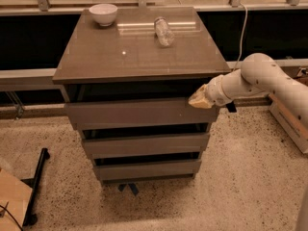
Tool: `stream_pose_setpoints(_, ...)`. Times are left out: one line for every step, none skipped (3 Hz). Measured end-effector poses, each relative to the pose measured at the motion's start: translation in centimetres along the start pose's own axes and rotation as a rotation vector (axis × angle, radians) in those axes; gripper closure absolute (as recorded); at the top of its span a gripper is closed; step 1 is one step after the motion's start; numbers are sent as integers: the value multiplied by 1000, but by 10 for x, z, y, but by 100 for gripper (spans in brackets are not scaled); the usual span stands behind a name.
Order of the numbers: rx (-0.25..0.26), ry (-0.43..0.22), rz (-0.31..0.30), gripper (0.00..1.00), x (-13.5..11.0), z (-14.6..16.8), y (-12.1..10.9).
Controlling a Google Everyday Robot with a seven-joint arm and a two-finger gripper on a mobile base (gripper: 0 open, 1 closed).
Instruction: Close top drawer
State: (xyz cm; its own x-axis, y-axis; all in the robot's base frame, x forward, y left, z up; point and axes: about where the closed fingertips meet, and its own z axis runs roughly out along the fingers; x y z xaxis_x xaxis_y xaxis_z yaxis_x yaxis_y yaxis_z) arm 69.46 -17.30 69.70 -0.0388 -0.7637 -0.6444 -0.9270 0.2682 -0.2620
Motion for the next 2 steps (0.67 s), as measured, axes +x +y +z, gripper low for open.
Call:
stream_pose_setpoints(-7,-2,-1,3,-1,4,2)
stream_pose_setpoints(-8,-2,-1,0,-1,3,5)
